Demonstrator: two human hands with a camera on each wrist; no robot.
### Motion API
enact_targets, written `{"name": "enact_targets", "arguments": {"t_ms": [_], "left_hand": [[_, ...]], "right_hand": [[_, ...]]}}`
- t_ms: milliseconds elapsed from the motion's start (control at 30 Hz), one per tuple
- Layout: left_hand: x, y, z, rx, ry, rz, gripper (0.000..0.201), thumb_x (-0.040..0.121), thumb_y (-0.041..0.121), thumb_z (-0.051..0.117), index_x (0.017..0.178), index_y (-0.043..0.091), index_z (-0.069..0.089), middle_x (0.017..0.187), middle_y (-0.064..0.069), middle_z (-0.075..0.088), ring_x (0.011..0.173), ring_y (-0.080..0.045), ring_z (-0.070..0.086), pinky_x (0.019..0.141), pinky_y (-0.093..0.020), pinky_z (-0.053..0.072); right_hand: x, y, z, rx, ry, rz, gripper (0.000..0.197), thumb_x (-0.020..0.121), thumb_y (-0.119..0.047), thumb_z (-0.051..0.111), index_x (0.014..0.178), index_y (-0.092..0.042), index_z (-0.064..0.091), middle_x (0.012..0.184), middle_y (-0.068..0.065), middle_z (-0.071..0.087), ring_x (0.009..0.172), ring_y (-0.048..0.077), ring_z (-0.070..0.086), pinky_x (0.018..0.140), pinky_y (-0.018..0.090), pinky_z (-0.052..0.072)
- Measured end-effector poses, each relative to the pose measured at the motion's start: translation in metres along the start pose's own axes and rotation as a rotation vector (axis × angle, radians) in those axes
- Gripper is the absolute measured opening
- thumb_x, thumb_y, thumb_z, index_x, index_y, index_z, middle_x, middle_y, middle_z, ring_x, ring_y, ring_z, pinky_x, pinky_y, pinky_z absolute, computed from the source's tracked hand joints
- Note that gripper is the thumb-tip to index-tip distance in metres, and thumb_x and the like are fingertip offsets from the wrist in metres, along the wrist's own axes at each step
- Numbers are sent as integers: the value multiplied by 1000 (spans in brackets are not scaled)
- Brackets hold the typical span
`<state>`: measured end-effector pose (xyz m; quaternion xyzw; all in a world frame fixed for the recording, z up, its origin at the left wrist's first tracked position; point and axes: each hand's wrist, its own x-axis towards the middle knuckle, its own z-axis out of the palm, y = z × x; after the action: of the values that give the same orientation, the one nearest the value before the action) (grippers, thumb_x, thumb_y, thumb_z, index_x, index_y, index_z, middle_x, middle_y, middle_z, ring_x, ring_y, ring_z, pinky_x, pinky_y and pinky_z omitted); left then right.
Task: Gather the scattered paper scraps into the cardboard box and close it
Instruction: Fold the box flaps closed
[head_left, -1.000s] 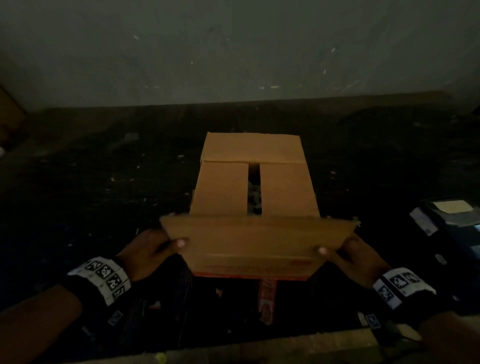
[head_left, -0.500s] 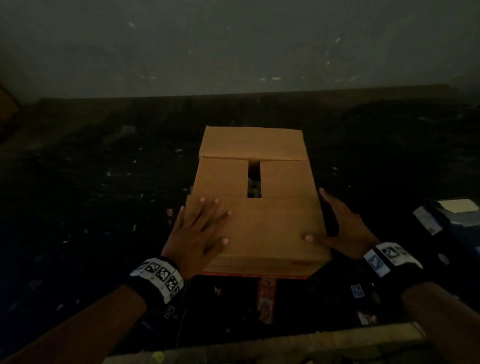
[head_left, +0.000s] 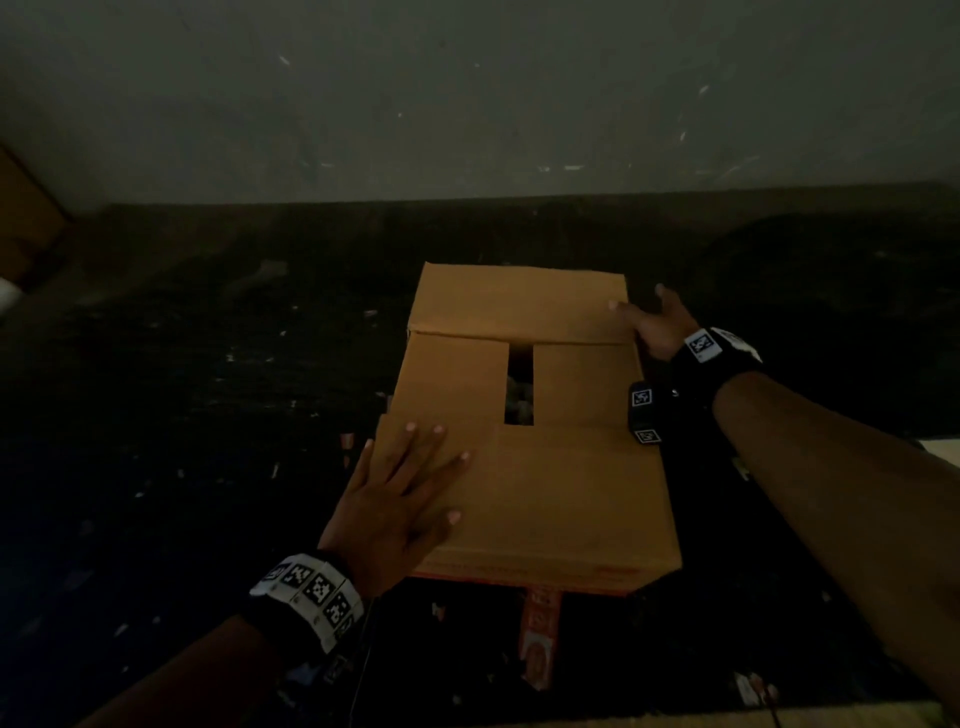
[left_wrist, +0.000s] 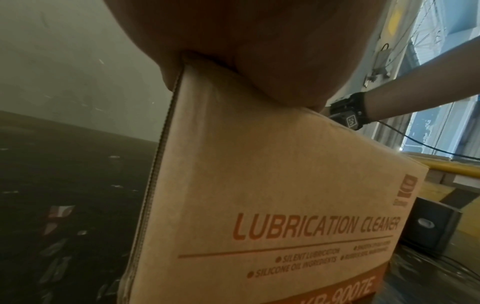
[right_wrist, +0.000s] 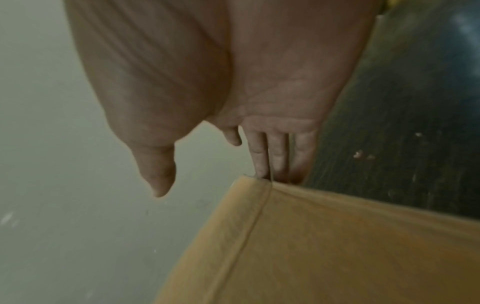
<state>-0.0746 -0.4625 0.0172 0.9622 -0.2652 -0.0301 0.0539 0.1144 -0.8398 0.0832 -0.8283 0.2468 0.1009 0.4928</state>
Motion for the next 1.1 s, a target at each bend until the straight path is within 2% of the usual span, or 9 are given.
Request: {"name": "enact_targets", "arguments": {"t_ms": [67, 200, 267, 367, 467, 533, 600, 767, 1100], "left_hand": [[0, 1, -2, -65, 34, -33, 72, 96, 72, 27, 159, 42, 9, 170, 1, -6, 154, -28, -15, 118, -68, 11], [1, 3, -8, -333, 57, -209, 110, 79, 85, 44, 153, 43, -24, 163, 1, -33, 150, -28, -30, 119, -66, 0], [4, 2, -14, -476, 44, -307, 127, 68, 84, 60, 147, 48, -33, 159, 10, -38, 151, -33, -23, 119, -68, 9], [15, -5, -27, -619, 2, -470, 143, 56, 75, 80, 139, 60, -35, 159, 13, -31, 152, -39, 3, 112, -69, 28], [35, -19, -37, -675, -52, -536, 138, 59, 72, 82, 139, 64, -30, 167, -1, -5, 150, -37, 19, 113, -68, 28], [46, -30, -35, -647, -173, -544, 127, 62, 79, 73, 144, 62, -22, 169, -2, 4, 150, -36, 21, 117, -64, 24], [49, -36, -28, -611, -301, -555, 113, 69, 84, 63, 141, 67, -23, 169, 0, -4, 151, -41, 15, 120, -62, 20], [36, -35, -25, -612, -278, -535, 107, 63, 93, 53, 135, 74, -24, 169, 3, 2, 148, -46, 20, 118, -63, 21], [-35, -59, -37, -579, -215, -662, 101, 76, 80, 56, 136, 71, -25, 168, -1, 11, 144, -40, 34, 117, -59, 28]], "right_hand": [[-1, 8, -8, 89, -2, -25, 142, 39, -74, 85, 154, -44, 7, 160, 11, 31, 133, 37, 47, 108, 60, 36], [-53, 14, -21, 44, -66, -206, 111, 64, -51, 87, 154, -35, 24, 138, 8, 60, 123, 26, 57, 106, 48, 41], [-77, 21, -25, -35, -148, -276, 83, 68, -50, 84, 141, -32, 48, 133, -3, 61, 125, 21, 55, 96, 36, 45], [-106, 44, -24, -316, -245, -247, 80, 66, -67, 77, 138, -48, 46, 148, -9, 41, 139, 23, 39, 109, 46, 37], [-121, 80, -16, -451, -332, -214, 98, 60, -84, 68, 144, -65, 20, 162, -9, 17, 147, 25, 25, 117, 49, 27], [-132, 96, -4, -428, -382, -196, 96, 75, -73, 63, 148, -62, 2, 165, -7, 11, 147, 25, 25, 116, 42, 24], [-140, 104, 10, -429, -333, -155, 87, 90, -62, 56, 149, -58, -7, 166, -5, 8, 147, 28, 24, 116, 40, 22], [-148, 106, 22, -369, -262, -145, 88, 76, -80, 52, 137, -74, -10, 166, -2, 9, 143, 39, 30, 117, 56, 27], [-169, 94, 67, -356, -365, -248, 91, 70, -85, 55, 132, -79, -12, 165, -7, 15, 141, 35, 35, 115, 57, 28]]}}
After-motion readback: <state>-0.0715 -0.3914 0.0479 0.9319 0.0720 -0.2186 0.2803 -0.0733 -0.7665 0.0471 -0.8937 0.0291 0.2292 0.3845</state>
